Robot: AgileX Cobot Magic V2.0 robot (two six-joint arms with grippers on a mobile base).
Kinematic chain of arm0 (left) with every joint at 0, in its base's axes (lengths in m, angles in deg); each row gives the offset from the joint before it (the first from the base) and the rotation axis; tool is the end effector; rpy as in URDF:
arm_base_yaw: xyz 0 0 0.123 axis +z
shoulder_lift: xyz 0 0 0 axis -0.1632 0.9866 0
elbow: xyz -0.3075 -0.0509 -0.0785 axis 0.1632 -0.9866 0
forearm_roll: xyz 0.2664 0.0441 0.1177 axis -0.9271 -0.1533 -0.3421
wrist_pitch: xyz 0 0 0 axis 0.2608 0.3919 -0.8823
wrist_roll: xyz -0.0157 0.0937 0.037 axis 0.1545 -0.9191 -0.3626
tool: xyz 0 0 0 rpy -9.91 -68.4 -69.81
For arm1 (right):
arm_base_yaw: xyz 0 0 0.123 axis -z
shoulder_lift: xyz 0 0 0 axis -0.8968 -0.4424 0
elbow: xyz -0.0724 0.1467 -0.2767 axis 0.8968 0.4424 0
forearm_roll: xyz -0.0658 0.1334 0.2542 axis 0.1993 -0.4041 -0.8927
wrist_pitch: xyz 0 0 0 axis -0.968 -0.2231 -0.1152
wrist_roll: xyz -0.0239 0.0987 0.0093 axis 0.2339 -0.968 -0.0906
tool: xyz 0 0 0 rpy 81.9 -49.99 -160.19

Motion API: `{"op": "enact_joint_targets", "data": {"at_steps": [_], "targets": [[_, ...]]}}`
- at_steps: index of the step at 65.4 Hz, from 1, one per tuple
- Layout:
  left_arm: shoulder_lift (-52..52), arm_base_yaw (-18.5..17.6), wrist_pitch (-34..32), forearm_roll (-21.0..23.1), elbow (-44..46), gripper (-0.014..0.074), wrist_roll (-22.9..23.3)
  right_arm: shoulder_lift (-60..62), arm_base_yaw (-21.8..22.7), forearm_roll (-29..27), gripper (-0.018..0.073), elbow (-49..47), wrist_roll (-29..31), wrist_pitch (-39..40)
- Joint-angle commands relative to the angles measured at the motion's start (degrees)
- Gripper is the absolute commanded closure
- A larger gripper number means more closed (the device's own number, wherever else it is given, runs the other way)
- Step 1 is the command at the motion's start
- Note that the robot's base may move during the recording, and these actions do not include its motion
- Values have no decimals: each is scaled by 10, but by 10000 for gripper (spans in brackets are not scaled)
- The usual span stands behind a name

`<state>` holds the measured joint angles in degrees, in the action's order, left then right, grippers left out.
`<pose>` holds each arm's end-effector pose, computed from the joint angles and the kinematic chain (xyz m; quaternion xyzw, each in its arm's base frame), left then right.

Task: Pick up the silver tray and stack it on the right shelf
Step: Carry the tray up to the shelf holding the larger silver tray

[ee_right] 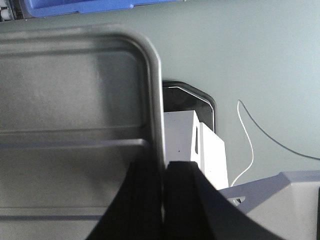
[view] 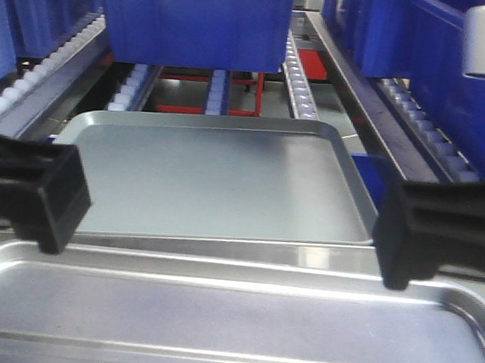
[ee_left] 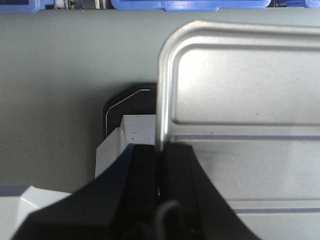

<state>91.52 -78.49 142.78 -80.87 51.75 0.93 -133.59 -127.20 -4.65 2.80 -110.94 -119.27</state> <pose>0.0983 -0.2104 0.2556 0.0480 0.9909 -0.0530 0.1139 0.1094 0.1838 0.2517 0.0879 0.9892 0.0542 0.1044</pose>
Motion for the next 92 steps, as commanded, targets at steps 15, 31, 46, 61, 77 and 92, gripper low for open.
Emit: {"op": "enact_joint_targets", "data": {"at_steps": [15,31,46,61,77,92], "targets": [[-13,0,169,-41,5,696,-1,12,5,42,490,-8,-2,-136],[-13,0,169,-41,5,696,-1,12,5,42,490,-8,-2,-136],[-13,0,169,-41,5,696,-1,12,5,42,490,-8,-2,-136],[-13,0,169,-40,5,696,-1,12,5,42,490,-8,-2,-136],[-13,0,166,-41,5,696,-1,12,5,43,490,-8,-2,-130],[-13,4,54,-55,10,696,-45,12,5,59,490,-15,45,-41]]}}
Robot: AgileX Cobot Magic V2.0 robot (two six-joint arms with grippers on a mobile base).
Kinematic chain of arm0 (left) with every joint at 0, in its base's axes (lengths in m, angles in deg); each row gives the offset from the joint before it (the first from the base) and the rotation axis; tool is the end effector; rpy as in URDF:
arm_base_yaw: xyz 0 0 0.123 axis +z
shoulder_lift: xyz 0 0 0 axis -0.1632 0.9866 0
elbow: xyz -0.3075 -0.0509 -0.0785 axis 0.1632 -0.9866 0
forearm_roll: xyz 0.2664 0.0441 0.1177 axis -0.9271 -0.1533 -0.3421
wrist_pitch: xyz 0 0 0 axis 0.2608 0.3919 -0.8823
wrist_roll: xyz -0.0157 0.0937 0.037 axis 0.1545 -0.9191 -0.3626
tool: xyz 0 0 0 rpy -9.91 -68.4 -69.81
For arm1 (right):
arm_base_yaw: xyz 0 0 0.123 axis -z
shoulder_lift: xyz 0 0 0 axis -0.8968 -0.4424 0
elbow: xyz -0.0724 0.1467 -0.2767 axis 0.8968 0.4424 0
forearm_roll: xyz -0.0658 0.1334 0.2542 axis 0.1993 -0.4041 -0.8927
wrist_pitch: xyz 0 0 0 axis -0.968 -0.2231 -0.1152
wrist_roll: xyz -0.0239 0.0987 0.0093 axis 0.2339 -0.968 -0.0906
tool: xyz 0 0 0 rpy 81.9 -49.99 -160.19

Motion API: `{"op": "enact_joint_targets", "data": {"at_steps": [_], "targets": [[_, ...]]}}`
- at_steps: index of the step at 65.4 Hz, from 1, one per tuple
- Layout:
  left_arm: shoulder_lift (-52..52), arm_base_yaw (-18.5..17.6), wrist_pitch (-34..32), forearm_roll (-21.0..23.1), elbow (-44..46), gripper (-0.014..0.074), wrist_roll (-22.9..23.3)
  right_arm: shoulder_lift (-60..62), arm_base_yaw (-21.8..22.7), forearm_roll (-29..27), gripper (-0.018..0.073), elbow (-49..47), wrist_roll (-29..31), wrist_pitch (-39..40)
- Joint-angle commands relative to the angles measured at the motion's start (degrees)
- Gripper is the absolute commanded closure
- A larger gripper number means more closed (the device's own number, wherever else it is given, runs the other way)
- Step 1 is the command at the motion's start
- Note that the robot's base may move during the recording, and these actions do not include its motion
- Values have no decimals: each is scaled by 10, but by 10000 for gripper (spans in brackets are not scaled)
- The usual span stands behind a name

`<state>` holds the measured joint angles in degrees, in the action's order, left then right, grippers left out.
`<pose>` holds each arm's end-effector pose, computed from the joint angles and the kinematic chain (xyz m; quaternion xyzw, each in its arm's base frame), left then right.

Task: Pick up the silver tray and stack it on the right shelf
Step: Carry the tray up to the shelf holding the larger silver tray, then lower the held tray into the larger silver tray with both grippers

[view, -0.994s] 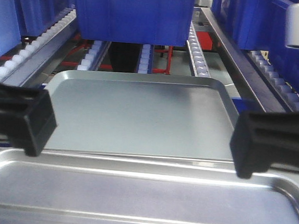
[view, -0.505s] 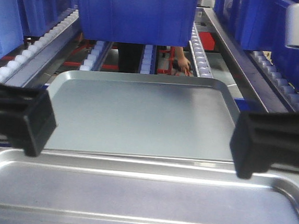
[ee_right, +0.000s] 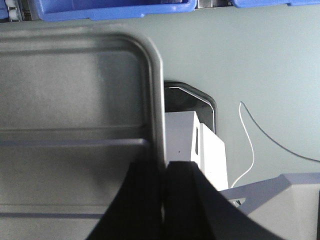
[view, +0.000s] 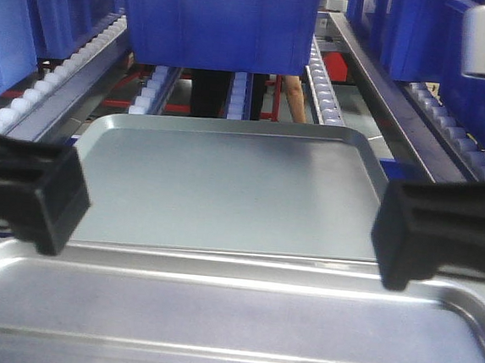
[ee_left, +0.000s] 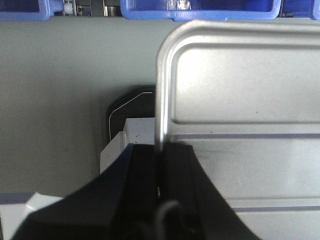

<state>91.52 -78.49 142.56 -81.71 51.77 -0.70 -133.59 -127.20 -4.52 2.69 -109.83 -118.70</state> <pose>0.0997 -0.2105 0.2560 0.0653 0.9892 -0.0508 0.1214 0.1101 0.1850 0.2524 0.0774 0.9894 0.0584 0.1077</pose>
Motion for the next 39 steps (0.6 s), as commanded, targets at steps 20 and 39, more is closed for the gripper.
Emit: {"op": "enact_joint_targets", "data": {"at_steps": [20,39], "targets": [[-13,139,-65,-56,17,696,-123,7,103,105,490,-61,110,67],[19,299,-178,-26,58,696,-261,-85,239,105,490,-136,194,186]]}}
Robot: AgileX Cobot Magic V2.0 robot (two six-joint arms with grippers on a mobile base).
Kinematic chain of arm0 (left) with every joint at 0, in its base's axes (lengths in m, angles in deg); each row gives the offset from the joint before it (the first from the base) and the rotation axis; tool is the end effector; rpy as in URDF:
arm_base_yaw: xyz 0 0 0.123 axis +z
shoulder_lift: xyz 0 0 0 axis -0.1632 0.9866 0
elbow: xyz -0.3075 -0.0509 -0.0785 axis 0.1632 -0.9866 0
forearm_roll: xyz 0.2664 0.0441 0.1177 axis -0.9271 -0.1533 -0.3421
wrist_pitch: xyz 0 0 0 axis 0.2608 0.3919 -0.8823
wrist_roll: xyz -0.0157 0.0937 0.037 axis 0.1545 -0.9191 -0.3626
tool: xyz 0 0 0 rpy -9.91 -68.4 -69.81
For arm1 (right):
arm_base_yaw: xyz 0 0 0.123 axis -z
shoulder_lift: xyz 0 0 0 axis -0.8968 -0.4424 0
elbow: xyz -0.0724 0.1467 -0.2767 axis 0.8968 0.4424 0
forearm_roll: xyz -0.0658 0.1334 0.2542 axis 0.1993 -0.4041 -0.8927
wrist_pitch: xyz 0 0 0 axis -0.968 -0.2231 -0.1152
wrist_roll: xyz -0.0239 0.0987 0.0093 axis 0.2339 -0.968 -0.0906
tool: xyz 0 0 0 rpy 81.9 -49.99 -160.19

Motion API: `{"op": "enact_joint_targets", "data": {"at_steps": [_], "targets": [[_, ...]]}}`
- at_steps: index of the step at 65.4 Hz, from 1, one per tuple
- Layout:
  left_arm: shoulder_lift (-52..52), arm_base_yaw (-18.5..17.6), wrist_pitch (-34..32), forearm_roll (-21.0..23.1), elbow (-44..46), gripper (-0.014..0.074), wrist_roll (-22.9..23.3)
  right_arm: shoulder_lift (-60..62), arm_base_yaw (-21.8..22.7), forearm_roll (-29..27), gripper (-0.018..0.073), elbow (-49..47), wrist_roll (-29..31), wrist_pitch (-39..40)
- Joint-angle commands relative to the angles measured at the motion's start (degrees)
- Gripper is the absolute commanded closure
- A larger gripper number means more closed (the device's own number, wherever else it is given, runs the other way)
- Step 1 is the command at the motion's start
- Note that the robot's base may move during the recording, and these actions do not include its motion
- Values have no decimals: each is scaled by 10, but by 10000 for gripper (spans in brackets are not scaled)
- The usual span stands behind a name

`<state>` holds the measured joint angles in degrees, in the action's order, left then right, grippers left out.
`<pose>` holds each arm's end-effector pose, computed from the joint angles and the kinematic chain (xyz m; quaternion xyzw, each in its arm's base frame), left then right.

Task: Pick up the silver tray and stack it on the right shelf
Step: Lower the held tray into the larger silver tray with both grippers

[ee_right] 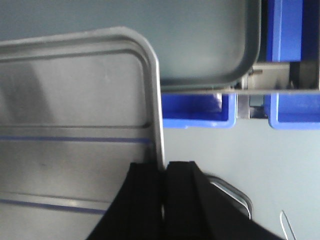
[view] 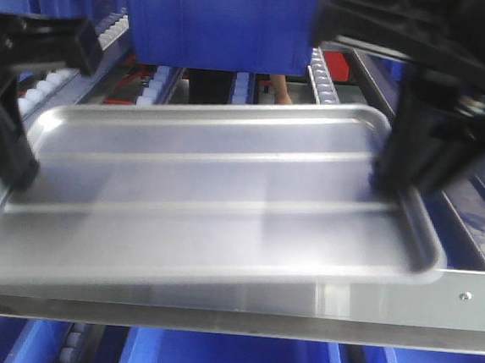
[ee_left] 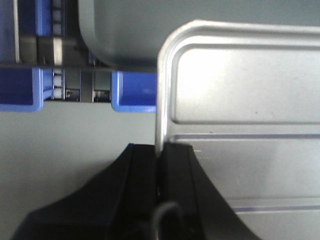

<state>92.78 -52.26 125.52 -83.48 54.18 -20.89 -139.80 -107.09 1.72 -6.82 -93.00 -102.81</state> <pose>0.2096 -0.1725 0.2742 0.0348 0.9631 -0.1035 0.2460 0.2212 0.1810 0.2897 0.0644 0.9572 0.1227 0.2542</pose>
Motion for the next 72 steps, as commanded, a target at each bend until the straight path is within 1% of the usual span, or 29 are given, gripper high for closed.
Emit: {"op": "enact_joint_targets", "data": {"at_steps": [1,5,9,18,24,32,45,50,72], "targets": [[11,42,-10,-3,40,696,-69,-30,42,42,490,-46,30,32],[33,59,-23,6,63,696,-103,-59,60,42,490,-69,46,46],[59,74,-39,9,92,696,-121,-88,75,42,490,-95,58,51],[129,94,-64,9,153,696,-129,-149,100,43,490,-151,61,64],[182,104,-72,8,191,696,-129,-191,120,43,490,-183,61,91],[244,104,-75,0,237,696,-129,-229,137,43,490,-214,61,99],[302,104,-62,5,266,696,-129,-253,138,43,490,-221,61,100],[309,104,-51,5,270,696,-129,-254,138,43,490,-221,61,100],[310,104,-52,4,270,696,-129,-254,138,43,490,-221,61,100]]}}
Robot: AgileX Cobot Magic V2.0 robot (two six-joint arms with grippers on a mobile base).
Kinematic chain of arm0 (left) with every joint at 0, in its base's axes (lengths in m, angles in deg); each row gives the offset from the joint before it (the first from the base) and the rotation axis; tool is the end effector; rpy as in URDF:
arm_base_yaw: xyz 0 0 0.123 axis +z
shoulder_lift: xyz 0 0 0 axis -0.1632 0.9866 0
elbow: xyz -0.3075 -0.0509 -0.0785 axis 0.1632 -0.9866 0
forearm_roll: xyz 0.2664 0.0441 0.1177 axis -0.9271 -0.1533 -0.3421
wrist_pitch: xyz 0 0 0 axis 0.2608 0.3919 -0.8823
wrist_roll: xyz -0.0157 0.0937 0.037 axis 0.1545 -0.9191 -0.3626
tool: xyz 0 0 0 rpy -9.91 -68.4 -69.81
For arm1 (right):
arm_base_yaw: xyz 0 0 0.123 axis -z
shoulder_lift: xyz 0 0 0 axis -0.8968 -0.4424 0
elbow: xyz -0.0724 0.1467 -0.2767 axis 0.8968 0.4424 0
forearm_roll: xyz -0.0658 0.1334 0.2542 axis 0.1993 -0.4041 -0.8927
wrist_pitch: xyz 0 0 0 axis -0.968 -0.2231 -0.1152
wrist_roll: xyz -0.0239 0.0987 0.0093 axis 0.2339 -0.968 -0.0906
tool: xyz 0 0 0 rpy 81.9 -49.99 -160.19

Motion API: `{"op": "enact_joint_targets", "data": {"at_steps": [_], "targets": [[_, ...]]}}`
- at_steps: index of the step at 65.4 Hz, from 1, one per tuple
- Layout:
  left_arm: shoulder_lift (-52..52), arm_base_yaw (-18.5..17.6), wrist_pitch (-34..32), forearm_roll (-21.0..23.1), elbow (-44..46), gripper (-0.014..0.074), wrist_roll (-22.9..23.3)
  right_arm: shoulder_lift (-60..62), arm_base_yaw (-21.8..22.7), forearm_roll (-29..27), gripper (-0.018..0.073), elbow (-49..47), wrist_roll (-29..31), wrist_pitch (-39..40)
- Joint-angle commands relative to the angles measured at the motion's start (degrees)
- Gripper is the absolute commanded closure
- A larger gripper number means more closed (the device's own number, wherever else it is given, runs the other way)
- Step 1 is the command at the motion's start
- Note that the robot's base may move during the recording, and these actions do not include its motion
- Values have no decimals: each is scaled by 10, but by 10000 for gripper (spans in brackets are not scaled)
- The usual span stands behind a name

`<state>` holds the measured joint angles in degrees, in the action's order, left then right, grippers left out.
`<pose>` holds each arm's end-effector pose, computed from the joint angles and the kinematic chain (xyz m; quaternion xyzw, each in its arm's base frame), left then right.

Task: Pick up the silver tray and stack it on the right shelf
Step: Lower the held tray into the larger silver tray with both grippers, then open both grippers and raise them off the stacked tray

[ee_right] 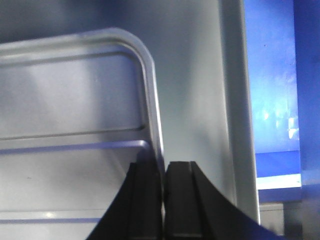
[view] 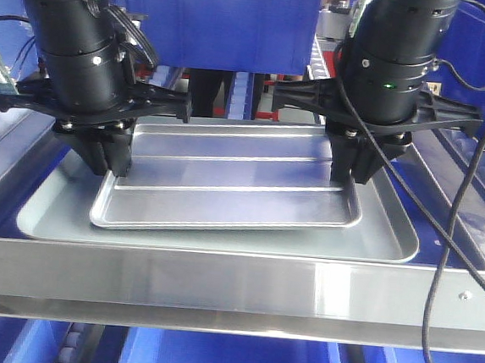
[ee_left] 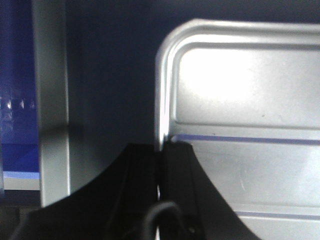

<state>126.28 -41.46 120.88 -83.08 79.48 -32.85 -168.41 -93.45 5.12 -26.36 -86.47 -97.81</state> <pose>0.3772 -0.2194 0.2137 0.0529 0.9705 -0.0453 0.2308 0.3792 0.1911 0.2295 0.0925 0.9618 0.0432 0.2541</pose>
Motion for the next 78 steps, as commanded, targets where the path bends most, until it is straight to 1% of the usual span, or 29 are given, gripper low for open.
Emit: {"op": "enact_joint_targets", "data": {"at_steps": [1,9,14,17,24,32,38,43,46,47,48,49,55,58,61,63,64,65,66,68,69,71,74,78], "targets": [[-25,-4,-6,0,17,696,-9,32,2,9,490,-25,-4,50],[-25,-4,-7,-3,17,696,-9,32,2,9,490,-25,-4,50],[-25,-4,0,-25,18,696,-9,32,2,9,490,-25,-4,50],[-25,-4,1,-28,17,696,-9,32,2,9,490,-25,-4,50],[-25,-4,1,-19,18,696,-9,32,2,9,490,-25,-4,50],[-25,-4,4,5,24,696,-9,32,2,9,487,-25,-4,50],[-25,-4,5,6,31,696,-9,32,2,9,454,-25,-4,49],[-25,-4,15,11,41,696,-9,32,2,9,382,-25,-4,50],[-25,-4,14,12,41,694,-9,32,2,9,303,-25,-4,50],[-25,-4,14,12,41,694,-9,32,2,9,289,-25,-4,50],[-25,-4,13,12,41,693,-9,32,2,9,260,-25,-4,50],[-25,-4,13,12,41,692,-9,32,2,8,214,-25,-4,50],[-19,-4,17,10,41,681,-9,32,2,3,27,-25,-4,50],[-14,-3,22,13,41,635,-9,32,2,3,-43,-25,-4,46],[-13,-3,27,15,41,552,-9,32,2,3,-86,-25,-4,43],[-11,-3,27,15,41,482,-9,33,2,2,-77,-26,-4,36],[-11,-3,27,15,41,426,-9,33,2,2,-71,-26,-4,32],[-11,-2,27,14,41,407,-9,33,2,2,-66,-26,-4,30],[-11,-2,27,14,41,369,-9,33,2,1,-62,-26,-4,27],[-11,-1,28,16,41,255,-9,33,2,0,-51,-28,-4,16],[-11,-1,28,16,41,238,-9,33,2,0,-50,-28,-4,14],[-12,-1,28,16,41,161,-9,33,2,0,-47,-28,-4,6],[-12,-1,36,13,41,101,-9,33,2,0,-43,-29,-4,-1],[-12,-1,47,6,41,83,-9,33,2,0,-43,-29,-4,-5]]}}
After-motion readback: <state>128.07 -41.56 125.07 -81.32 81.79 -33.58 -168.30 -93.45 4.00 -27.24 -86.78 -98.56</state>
